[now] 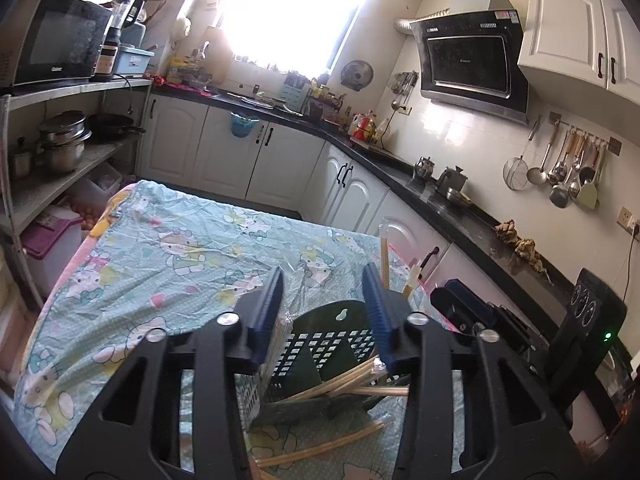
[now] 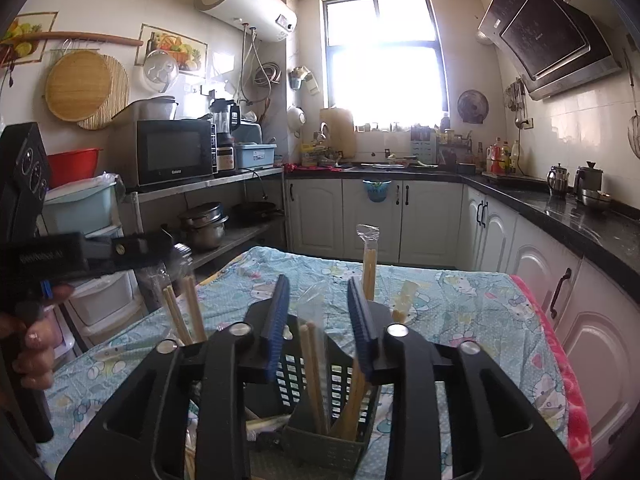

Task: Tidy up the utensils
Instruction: 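Open both tools to release the chopsticks into the caddy, then move both open tools down toward the chopsticks lying beside the caddy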

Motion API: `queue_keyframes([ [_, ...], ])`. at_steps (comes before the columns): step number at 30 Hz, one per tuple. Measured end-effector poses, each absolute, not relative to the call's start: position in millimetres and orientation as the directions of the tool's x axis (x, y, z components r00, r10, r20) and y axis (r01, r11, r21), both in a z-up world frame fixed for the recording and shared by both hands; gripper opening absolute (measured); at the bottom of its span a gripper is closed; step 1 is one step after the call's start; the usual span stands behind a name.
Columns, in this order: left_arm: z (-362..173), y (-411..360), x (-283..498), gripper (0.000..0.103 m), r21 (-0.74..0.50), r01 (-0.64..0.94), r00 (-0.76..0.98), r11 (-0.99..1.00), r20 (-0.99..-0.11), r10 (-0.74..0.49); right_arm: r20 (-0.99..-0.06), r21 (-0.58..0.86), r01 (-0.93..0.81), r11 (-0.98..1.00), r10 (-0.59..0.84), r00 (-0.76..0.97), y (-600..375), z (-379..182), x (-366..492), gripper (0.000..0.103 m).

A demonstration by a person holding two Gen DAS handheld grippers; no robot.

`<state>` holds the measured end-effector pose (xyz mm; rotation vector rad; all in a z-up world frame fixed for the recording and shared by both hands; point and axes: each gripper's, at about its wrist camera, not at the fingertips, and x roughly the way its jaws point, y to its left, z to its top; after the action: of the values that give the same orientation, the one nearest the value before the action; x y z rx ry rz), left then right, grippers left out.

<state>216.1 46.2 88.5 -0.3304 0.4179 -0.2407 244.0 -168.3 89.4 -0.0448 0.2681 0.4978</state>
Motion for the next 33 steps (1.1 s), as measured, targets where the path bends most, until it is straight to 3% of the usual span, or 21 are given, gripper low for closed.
queue_keyframes([
  [7,100,53,199,0.061,-0.372,0.156,0.898,0.915,-0.333,-0.289,-0.257,0.021,-0.468,0.883,0.458,0.851,-180,94,234,0.044],
  [9,102,55,194,0.073,-0.374,0.155,0.900,0.914,-0.329,-0.288,-0.257,0.017,-0.466,0.885,0.454,0.853,-184,96,229,0.045],
  [15,103,61,181,0.090,-0.382,0.139,0.906,0.914,-0.324,-0.273,-0.240,-0.003,-0.468,0.884,0.454,0.858,-195,101,212,0.052],
  [33,73,76,153,0.092,-0.388,0.065,0.887,0.920,-0.399,-0.231,-0.271,-0.080,-0.522,0.849,0.486,0.831,-192,97,159,0.059],
])
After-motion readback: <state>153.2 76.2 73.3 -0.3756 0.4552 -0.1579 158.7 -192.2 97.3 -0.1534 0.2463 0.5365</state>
